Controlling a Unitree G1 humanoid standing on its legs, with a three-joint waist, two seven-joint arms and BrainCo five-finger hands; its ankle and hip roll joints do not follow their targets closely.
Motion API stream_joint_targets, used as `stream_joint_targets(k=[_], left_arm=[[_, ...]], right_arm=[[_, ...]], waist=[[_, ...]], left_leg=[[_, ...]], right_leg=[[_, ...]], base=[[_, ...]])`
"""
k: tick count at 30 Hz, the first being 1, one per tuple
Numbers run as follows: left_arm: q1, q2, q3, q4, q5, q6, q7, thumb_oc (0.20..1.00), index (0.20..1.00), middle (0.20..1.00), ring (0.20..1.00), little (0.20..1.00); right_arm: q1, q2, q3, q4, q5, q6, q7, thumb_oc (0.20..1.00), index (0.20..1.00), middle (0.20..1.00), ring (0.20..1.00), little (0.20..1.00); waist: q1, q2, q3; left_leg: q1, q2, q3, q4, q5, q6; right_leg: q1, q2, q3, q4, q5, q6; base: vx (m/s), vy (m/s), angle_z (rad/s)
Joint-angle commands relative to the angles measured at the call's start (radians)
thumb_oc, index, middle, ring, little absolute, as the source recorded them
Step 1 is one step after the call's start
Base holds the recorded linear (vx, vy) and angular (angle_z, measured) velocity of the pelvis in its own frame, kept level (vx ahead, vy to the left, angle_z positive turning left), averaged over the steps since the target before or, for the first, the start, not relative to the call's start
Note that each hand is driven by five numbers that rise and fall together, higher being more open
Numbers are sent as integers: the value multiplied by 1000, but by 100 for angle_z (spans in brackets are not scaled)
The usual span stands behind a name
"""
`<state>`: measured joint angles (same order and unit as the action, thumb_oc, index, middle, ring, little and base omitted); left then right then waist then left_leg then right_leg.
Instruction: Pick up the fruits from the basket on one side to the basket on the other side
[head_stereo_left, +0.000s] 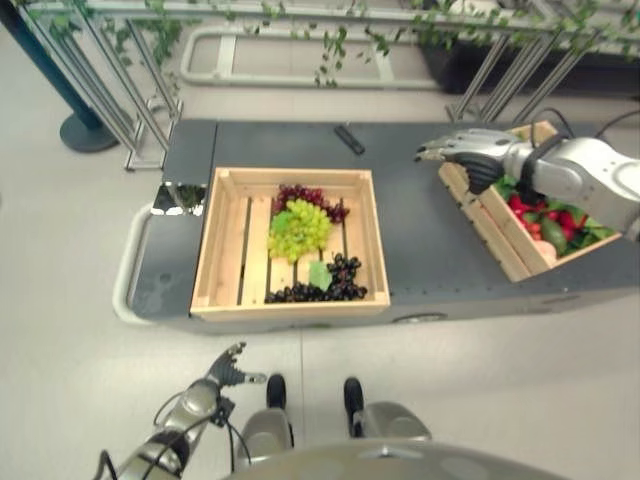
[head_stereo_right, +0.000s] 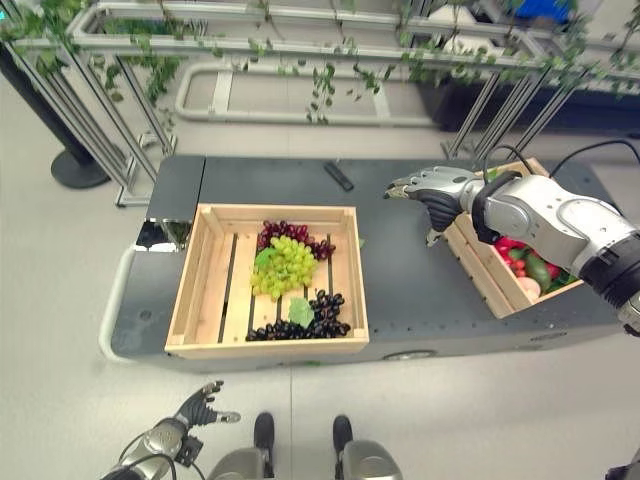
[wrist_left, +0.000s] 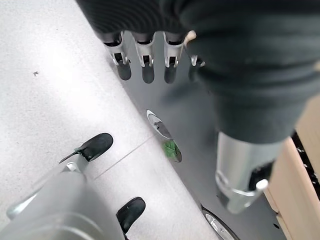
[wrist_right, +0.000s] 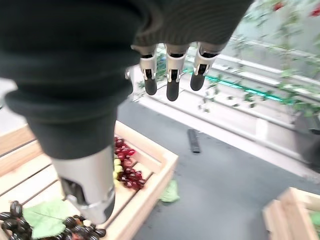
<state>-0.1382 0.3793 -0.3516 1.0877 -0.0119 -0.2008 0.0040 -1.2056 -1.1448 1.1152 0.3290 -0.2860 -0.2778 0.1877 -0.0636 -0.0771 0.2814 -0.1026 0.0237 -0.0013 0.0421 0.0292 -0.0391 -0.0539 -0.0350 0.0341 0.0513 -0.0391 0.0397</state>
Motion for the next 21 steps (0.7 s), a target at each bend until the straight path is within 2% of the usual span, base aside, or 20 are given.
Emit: stream_joint_targets(k=[1, 11, 17, 21], left_arm=[[7, 53, -7, -9, -6, -9, 31, 1000, 1000, 1000, 1000, 1000], [-9, 46, 18, 15, -64, 0, 69, 1000, 1000, 1000, 1000, 1000], [-14, 41, 20, 3, -80, -1, 82, 1000, 1000, 1000, 1000, 1000], [-31, 46, 22, 16, -91, -2, 94, 1000, 1000, 1000, 1000, 1000]], right_arm=[[-90, 14, 23, 6, -13, 34, -26, 1000, 1000, 1000, 1000, 1000], [-155, 77, 78, 68, -7, 50, -21, 1000, 1000, 1000, 1000, 1000], [-146, 91, 68, 78, 4, 57, -25, 1000, 1000, 1000, 1000, 1000], [-134, 130, 54, 103, 5, 62, -27, 1000, 1000, 1000, 1000, 1000]], waist=[[25, -21, -6], [38, -26, 71], [42, -27, 90], [46, -33, 108]], left_leg=[[-71, 44, -15, 158, -82, -45], [-141, 39, -24, 174, -72, -46], [-170, 35, -29, 185, -75, -42], [-189, 33, -29, 200, -80, -38]], right_leg=[[-97, -60, 28, 145, -20, 93], [-163, -56, 38, 157, -12, 86], [-179, -58, 37, 157, -10, 86], [-192, -57, 42, 157, -8, 86]], base=[[0, 0, 0], [2, -11, -3], [13, -7, 1], [0, 0, 0]])
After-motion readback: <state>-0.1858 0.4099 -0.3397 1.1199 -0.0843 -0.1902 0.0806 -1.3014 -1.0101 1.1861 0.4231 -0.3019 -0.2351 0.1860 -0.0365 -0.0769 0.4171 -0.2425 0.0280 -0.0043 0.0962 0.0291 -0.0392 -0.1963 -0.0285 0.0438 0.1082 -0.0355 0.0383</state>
